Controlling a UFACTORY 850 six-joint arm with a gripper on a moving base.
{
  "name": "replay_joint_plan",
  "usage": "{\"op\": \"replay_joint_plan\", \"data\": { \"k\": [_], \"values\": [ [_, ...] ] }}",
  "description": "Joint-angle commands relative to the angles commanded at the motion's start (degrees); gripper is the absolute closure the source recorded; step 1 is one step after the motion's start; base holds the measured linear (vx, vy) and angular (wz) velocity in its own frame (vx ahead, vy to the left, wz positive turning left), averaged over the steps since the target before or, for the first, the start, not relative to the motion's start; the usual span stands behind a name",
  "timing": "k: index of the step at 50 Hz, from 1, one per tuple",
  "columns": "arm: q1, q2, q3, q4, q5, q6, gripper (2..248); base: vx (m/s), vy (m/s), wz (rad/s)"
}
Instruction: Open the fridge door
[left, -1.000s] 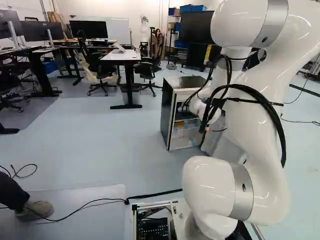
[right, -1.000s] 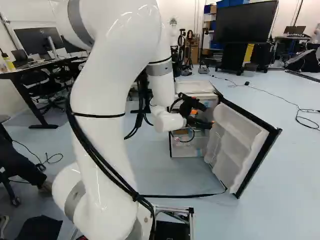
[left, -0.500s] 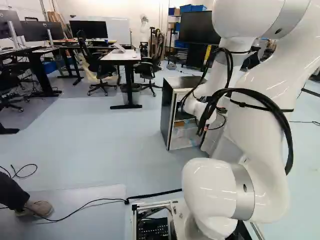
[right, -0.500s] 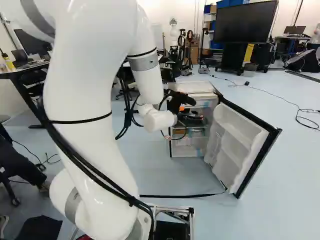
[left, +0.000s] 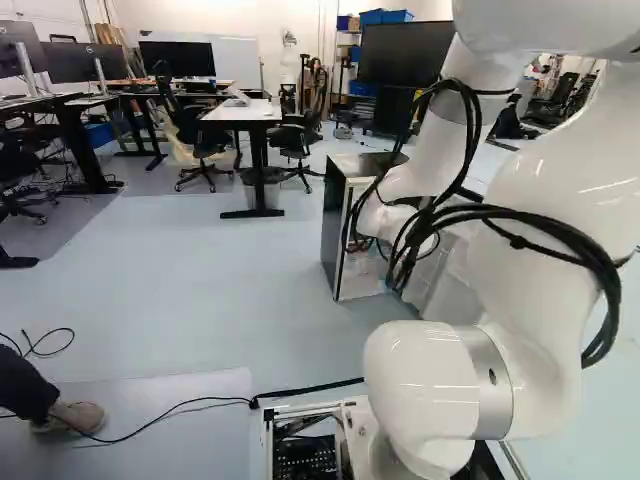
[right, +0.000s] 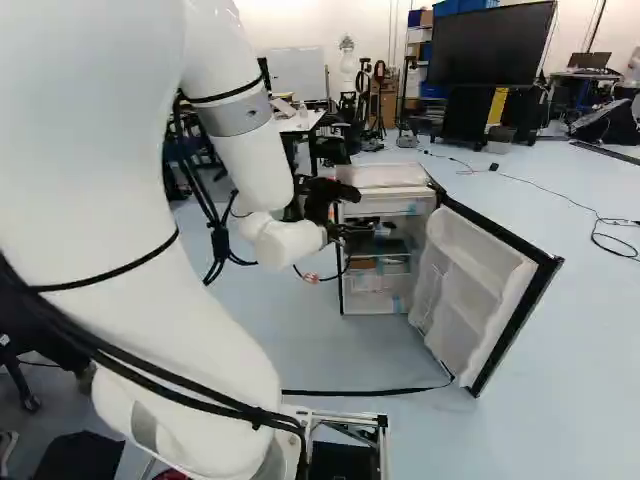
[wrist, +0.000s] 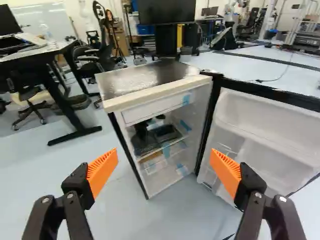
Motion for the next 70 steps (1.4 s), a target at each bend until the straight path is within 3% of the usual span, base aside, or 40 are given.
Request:
{"op": "replay_joint_plan", "data": {
  "k": [31, 51, 70],
  "values": [
    [6.3, 11.6, 8.6, -7.3, -3.4, 0.0, 3, 0.0, 0.0, 0.0],
    [8.6, 15.8, 11.7, -9.9, -4.7, 0.0, 3, 0.0, 0.0, 0.0],
    [9.5, 17.4, 12.9, -10.9, -5.1, 0.0, 3, 0.0, 0.0, 0.0]
  ]
}}
